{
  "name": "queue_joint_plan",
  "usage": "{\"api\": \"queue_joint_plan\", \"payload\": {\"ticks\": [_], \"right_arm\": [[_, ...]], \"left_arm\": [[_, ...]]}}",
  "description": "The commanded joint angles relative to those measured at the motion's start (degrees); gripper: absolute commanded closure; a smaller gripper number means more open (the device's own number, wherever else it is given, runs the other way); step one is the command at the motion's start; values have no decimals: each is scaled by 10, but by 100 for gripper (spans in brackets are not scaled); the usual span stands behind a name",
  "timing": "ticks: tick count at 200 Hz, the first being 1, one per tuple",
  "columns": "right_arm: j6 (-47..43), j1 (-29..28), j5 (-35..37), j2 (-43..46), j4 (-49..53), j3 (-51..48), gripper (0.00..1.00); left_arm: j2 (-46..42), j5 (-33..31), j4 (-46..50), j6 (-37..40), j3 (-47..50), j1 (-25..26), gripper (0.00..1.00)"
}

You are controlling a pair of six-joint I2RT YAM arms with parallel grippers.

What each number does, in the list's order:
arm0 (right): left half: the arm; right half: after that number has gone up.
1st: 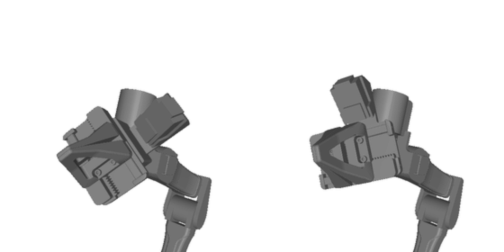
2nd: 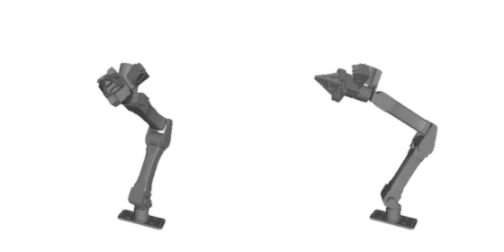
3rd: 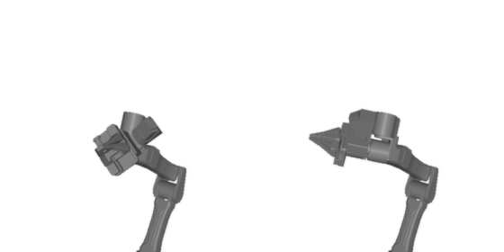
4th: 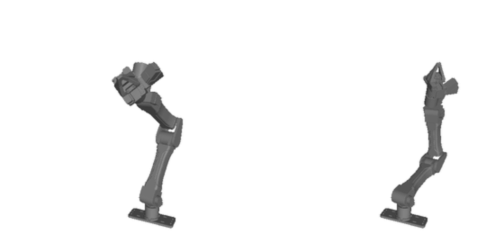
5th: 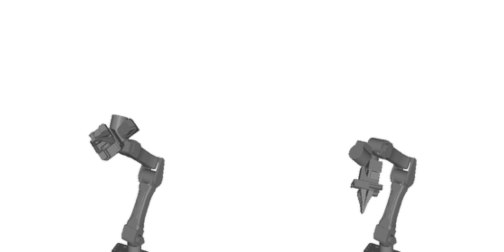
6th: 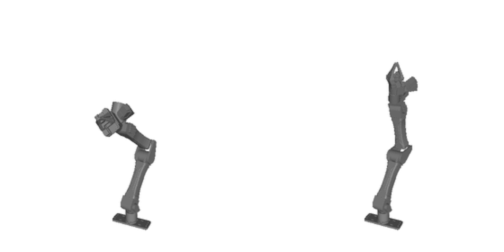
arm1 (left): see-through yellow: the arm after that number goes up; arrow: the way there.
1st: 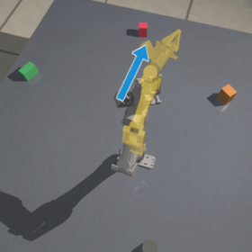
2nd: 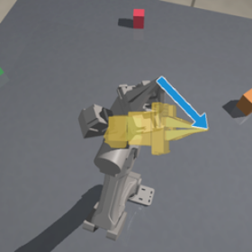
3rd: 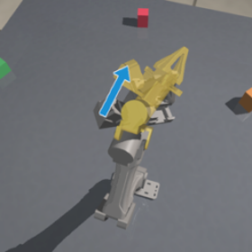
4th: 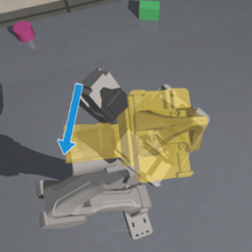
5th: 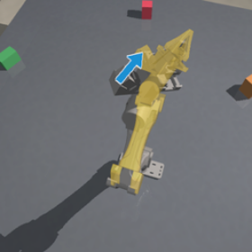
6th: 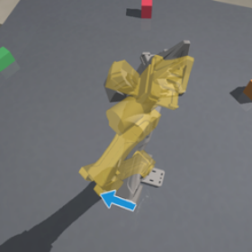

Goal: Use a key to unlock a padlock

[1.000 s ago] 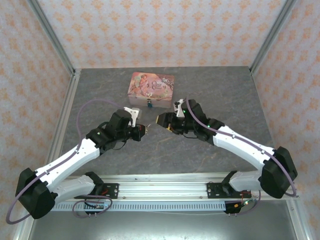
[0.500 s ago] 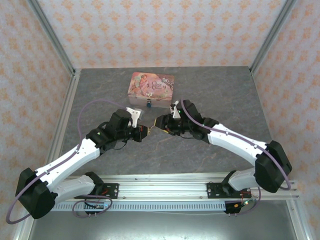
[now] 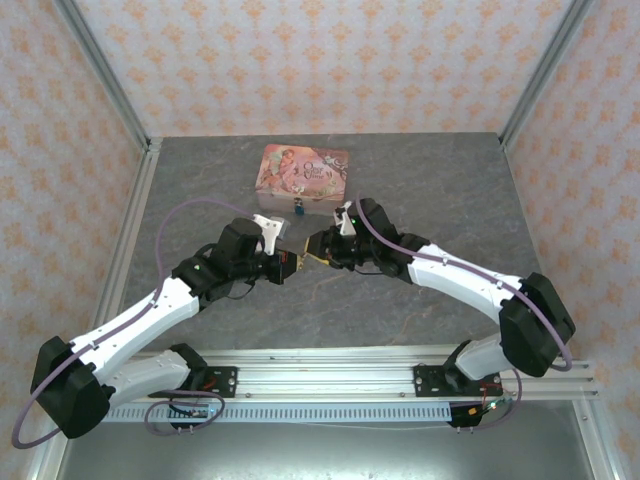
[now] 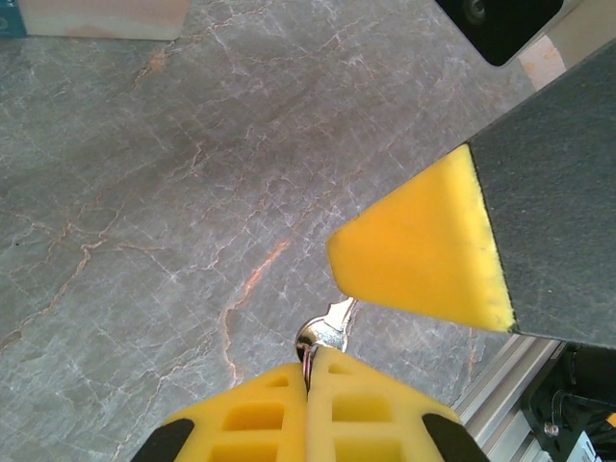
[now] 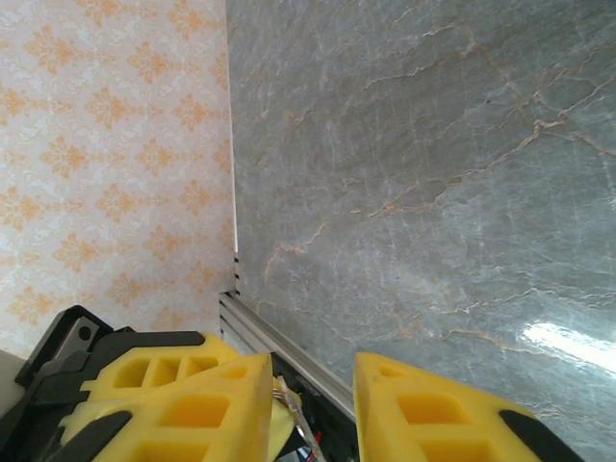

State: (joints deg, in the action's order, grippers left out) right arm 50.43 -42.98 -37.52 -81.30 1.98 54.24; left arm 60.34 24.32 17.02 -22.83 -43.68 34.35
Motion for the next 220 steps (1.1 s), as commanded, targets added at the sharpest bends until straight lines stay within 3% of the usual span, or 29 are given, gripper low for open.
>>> {"api": "queue_joint_plan", "payload": {"ticks": [1, 69, 100, 115, 128, 158, 180, 202, 220], "right_arm": [[18, -3, -22, -8, -41, 13, 73], [24, -3, -32, -13, -59, 8, 100], [-17, -3, -1, 8, -58, -11, 100], [-82, -3, 24, 28, -25, -5, 100], [-162, -3, 51, 51, 19, 8, 100], [-350, -2, 78, 91, 108, 47, 100], [-461, 3, 23, 89, 166, 84, 100], [-505, 13, -58, 76, 186, 108, 100], [-487, 29, -115, 76, 144, 99, 100]], "left_arm": [[-11, 12, -15, 3, 7, -4, 100], [-13, 4, -12, 2, 10, -4, 100], [-23, -39, 15, -5, 7, -4, 100], [-36, -65, 29, -14, 9, -5, 72], [-50, -65, 33, -23, 12, -11, 63], [-87, -40, 33, 0, 20, -19, 54], [-125, 7, -18, 32, 47, -20, 48], [-156, 42, -37, 42, 49, -22, 39], [-158, 113, -80, 18, 51, -36, 39]]}}
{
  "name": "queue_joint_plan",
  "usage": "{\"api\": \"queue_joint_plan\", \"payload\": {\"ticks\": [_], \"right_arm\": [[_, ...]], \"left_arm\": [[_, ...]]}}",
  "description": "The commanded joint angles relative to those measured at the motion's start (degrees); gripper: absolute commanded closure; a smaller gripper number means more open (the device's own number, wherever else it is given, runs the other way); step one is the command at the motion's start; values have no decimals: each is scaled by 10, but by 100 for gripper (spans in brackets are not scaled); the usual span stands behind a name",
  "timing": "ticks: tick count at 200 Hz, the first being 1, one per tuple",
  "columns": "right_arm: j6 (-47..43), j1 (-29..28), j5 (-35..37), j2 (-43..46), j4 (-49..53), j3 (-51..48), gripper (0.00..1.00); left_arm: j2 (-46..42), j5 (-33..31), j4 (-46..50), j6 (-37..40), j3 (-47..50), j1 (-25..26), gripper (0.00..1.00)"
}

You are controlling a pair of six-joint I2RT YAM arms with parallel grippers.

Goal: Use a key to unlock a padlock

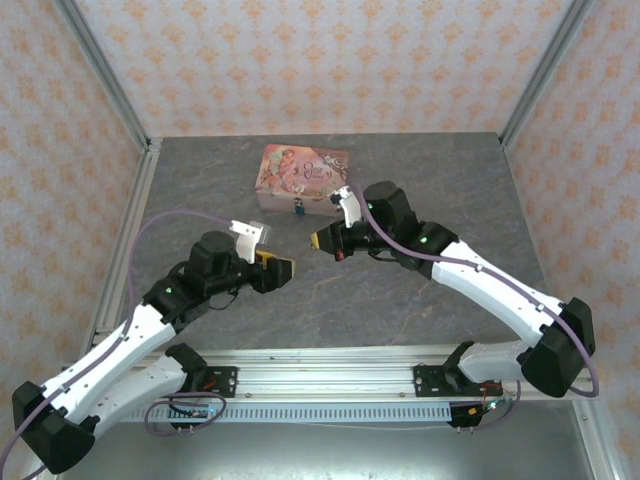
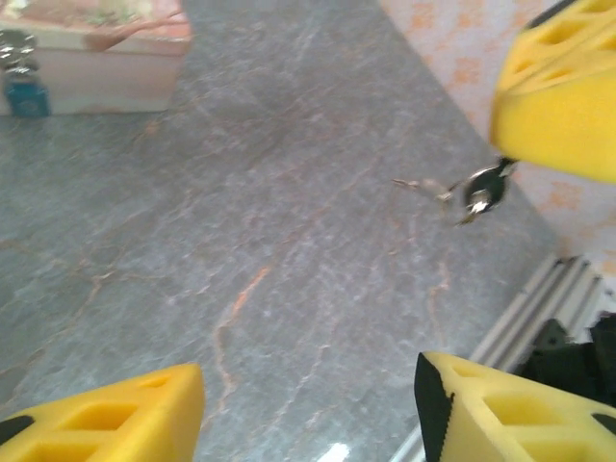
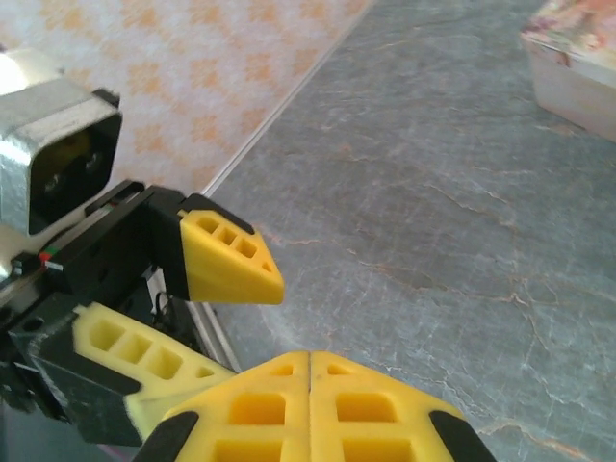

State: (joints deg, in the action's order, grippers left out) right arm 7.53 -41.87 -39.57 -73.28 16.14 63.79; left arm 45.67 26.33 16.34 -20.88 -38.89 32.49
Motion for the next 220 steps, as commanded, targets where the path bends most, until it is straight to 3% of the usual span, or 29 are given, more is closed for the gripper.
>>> {"api": "queue_joint_plan", "payload": {"ticks": [1, 36, 86, 136, 220], "right_arm": [[-57, 19, -97, -4, -1, 2, 100], [7, 38, -156, 11, -111, -27, 100], [119, 57, -189, 25, -233, -71, 100], [163, 57, -188, 31, -282, -91, 100], [174, 57, -183, 35, -297, -99, 100]], "left_arm": [[-11, 98, -77, -4, 4, -18, 39], [11, 180, -220, -90, 32, -40, 42], [69, 231, -383, -164, 48, -46, 47], [84, 232, -412, -174, 49, -46, 49], [81, 227, -413, -174, 52, -47, 78]]}}
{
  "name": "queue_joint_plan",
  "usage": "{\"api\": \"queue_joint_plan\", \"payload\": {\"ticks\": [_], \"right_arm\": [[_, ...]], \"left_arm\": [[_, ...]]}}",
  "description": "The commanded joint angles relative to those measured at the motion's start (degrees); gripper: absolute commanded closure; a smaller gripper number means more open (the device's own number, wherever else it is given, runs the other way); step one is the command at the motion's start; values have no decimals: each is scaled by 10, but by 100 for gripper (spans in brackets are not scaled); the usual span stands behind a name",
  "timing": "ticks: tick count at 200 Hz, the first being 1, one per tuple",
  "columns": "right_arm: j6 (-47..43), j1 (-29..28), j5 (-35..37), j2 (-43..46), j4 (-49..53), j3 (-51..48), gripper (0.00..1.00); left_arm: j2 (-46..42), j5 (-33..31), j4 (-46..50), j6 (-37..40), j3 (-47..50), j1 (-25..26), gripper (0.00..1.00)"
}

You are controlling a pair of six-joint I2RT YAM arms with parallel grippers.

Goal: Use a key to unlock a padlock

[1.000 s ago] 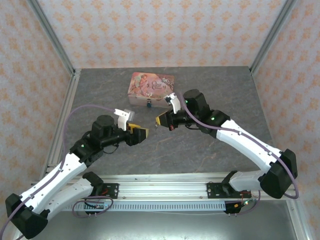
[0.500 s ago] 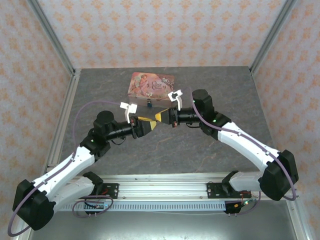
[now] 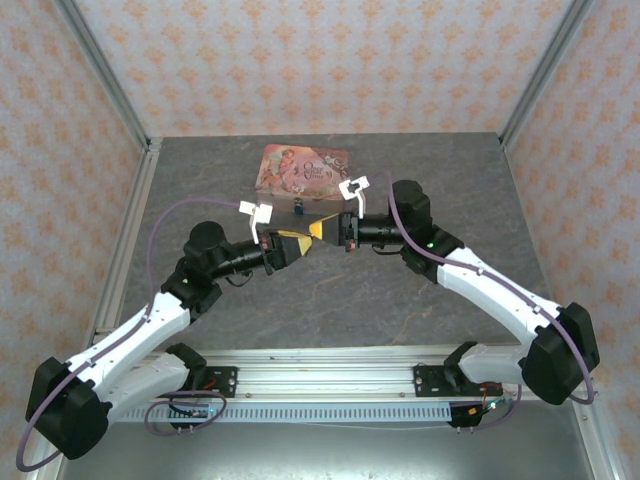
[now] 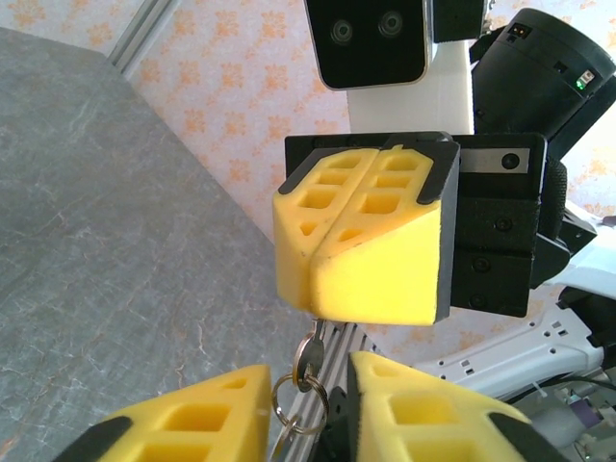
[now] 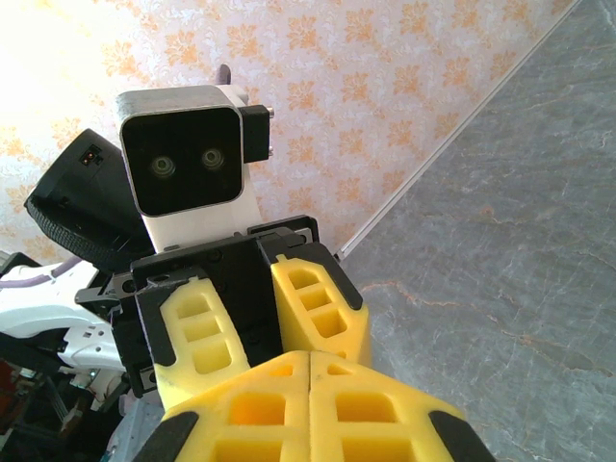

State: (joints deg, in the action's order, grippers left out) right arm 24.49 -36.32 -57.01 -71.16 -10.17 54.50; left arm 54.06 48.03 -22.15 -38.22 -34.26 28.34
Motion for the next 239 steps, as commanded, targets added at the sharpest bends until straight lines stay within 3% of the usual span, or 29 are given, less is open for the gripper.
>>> {"api": "queue_joint_plan", "payload": {"ticks": [1, 48, 121, 142, 160, 187, 209, 239], "right_arm": [[5, 1, -8, 14, -34, -6, 100], [3, -1, -5, 13, -37, -11, 100], [-6, -5, 9, 10, -26, -17, 100], [-14, -5, 42, 15, -2, -15, 70], [-30, -4, 85, 24, 39, -6, 54], [-48, 2, 169, 30, 120, 19, 44], [-47, 10, 284, 18, 193, 47, 39], [0, 48, 420, -55, 294, 105, 33]], "left_arm": [[-3, 10, -28, -1, 6, -5, 79], [-6, 3, -26, 1, 6, -5, 100], [-30, -17, 8, 15, 12, -6, 100], [-37, -41, 41, 25, 9, -7, 100], [-41, -56, 78, 36, 4, -15, 100], [-47, -73, 127, 47, 3, -41, 100], [-45, -103, 193, 72, -12, -78, 100], [6, -133, 286, 129, -68, -148, 100]]}}
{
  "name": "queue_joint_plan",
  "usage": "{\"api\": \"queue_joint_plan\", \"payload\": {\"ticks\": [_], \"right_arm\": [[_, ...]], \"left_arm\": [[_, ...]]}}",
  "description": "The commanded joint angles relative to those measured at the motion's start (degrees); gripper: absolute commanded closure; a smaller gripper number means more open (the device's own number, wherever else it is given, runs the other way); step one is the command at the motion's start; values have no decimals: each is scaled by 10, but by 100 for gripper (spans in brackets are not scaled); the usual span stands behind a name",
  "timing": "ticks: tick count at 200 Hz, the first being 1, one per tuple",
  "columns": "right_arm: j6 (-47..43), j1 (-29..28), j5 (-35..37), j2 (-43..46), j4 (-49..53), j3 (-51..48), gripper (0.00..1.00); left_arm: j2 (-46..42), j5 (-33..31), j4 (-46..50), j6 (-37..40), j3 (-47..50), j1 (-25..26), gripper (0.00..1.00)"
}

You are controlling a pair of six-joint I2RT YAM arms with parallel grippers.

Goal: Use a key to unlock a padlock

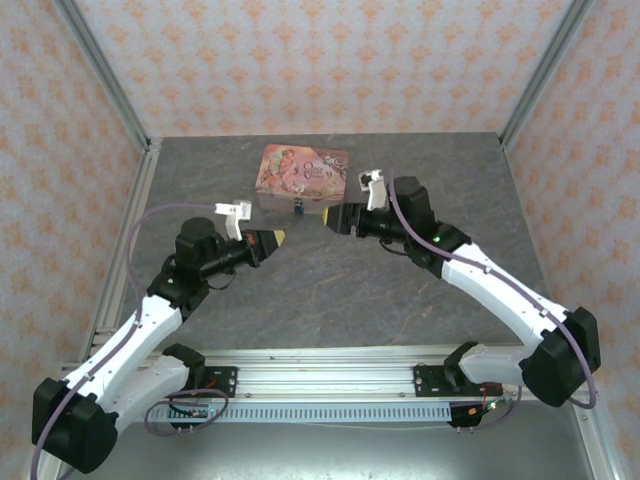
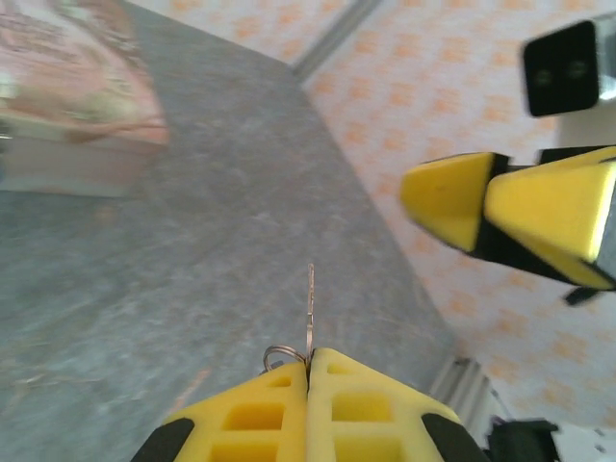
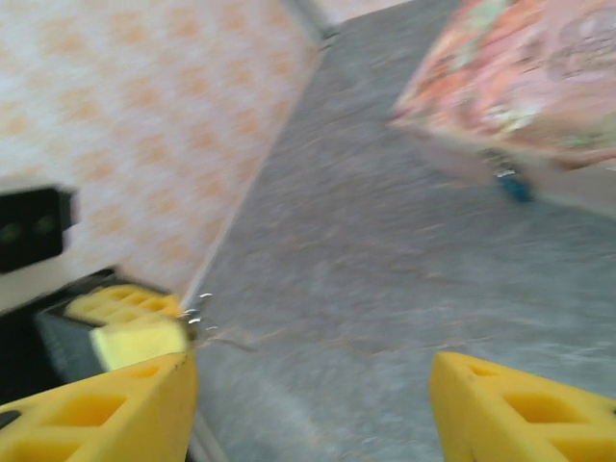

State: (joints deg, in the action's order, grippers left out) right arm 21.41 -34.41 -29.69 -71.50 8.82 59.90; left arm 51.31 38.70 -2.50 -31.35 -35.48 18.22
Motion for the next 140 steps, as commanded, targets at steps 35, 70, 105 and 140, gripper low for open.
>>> {"api": "queue_joint_plan", "payload": {"ticks": [35, 70, 105, 140], "right_arm": [[57, 59, 178, -205, 215, 188, 34], [62, 88, 145, -355, 233, 304, 32], [71, 116, 90, -483, 250, 433, 32], [58, 130, 56, -588, 300, 571, 32]], "left_arm": [[149, -113, 159, 115, -149, -120, 100], [299, -197, 185, 154, -279, -152, 100], [478, -225, 217, 164, -435, -172, 100], [640, -221, 298, 179, -613, -184, 100]]}}
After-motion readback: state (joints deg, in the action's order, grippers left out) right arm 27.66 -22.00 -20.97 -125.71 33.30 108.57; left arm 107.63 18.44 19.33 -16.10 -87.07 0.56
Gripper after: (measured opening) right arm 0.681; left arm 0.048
